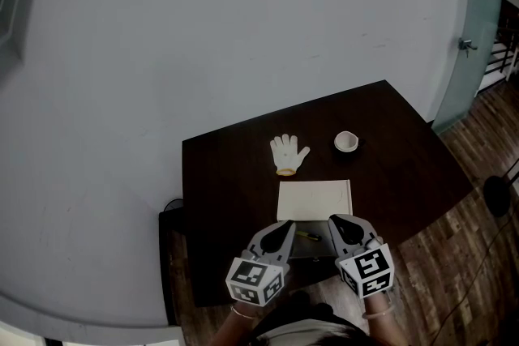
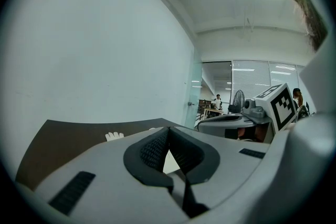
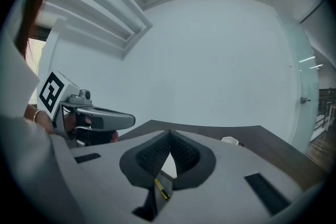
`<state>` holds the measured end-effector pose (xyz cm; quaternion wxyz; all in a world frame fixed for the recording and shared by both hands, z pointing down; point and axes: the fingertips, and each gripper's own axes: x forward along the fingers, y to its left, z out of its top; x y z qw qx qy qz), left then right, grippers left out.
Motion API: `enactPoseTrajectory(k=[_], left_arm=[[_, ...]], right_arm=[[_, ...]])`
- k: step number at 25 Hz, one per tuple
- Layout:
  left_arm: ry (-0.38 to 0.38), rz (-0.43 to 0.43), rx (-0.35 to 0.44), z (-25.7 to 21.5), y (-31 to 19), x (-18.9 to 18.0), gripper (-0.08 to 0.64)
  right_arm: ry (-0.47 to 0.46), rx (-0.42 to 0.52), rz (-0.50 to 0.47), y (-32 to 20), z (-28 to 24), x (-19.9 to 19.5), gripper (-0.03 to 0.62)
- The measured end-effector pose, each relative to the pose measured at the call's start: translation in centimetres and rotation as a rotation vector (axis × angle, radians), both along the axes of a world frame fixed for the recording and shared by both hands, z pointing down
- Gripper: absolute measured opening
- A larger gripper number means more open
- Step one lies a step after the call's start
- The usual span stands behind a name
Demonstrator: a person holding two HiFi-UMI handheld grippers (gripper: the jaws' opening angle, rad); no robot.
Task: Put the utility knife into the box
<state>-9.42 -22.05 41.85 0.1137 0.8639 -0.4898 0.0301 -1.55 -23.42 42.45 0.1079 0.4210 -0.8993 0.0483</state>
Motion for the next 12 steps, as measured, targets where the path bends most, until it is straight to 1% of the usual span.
enactPoseTrajectory(k=[12], left_arm=[[0.013, 0.014, -0.009, 0.64, -0.58, -0.03, 0.018]], right_arm=[[0.009, -0.01, 0.01, -0.53, 0.4, -0.37, 0.008]])
